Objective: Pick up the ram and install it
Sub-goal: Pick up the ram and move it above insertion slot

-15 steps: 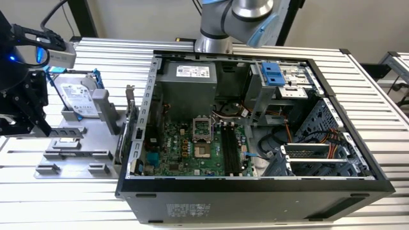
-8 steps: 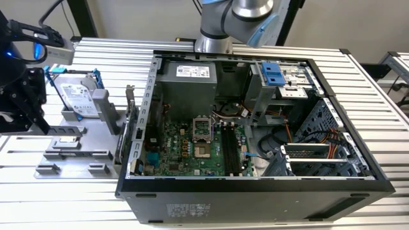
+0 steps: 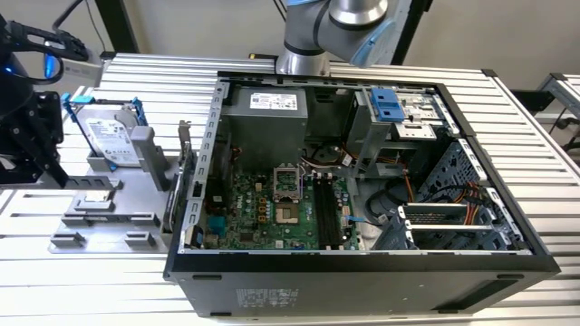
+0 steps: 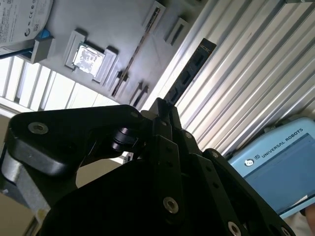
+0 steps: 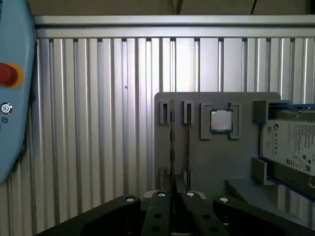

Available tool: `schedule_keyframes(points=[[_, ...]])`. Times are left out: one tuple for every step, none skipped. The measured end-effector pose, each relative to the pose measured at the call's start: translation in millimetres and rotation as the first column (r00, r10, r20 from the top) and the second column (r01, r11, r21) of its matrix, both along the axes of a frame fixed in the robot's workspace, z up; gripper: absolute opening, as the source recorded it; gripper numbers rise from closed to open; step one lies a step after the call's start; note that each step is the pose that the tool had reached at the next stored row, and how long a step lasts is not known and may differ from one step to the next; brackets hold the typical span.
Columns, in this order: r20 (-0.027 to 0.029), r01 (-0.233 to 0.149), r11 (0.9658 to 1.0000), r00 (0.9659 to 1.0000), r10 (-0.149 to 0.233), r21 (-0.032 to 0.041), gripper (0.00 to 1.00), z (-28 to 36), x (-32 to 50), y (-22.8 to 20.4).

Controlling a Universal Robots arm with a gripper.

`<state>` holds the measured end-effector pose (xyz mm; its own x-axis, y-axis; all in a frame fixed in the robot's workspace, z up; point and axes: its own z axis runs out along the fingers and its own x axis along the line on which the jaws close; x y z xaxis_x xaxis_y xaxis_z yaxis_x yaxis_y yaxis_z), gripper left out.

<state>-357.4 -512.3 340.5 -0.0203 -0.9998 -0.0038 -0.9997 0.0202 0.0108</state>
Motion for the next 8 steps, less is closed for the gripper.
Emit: schedule_keyframes(points=[[0.0001, 0.000, 1.0000, 1.0000, 0.000, 0.0003, 0.00, 0.7, 0.0, 0.0], [0.0001, 0.000, 1.0000, 1.0000, 0.000, 0.0010, 0.00, 1.6, -0.1, 0.0], [0.0001, 0.000, 1.0000, 1.0000, 0.000, 0.0017, 0.00, 2.6, -0.1, 0.1], [0.0000, 0.000, 1.0000, 1.0000, 0.000, 0.0028, 0.00, 3.7, -0.2, 0.1], [0.0000, 0.000, 1.0000, 1.0000, 0.000, 0.0041, 0.00, 4.8, -0.3, 0.2], [0.0001, 0.000, 1.0000, 1.0000, 0.000, 0.0059, 0.00, 5.6, -0.3, 0.3], [0.0001, 0.000, 1.0000, 1.0000, 0.000, 0.0077, 0.00, 6.6, -0.5, 0.4], [0.0000, 0.000, 1.0000, 1.0000, 0.000, 0.0095, 0.00, 7.5, -0.6, 0.5]])
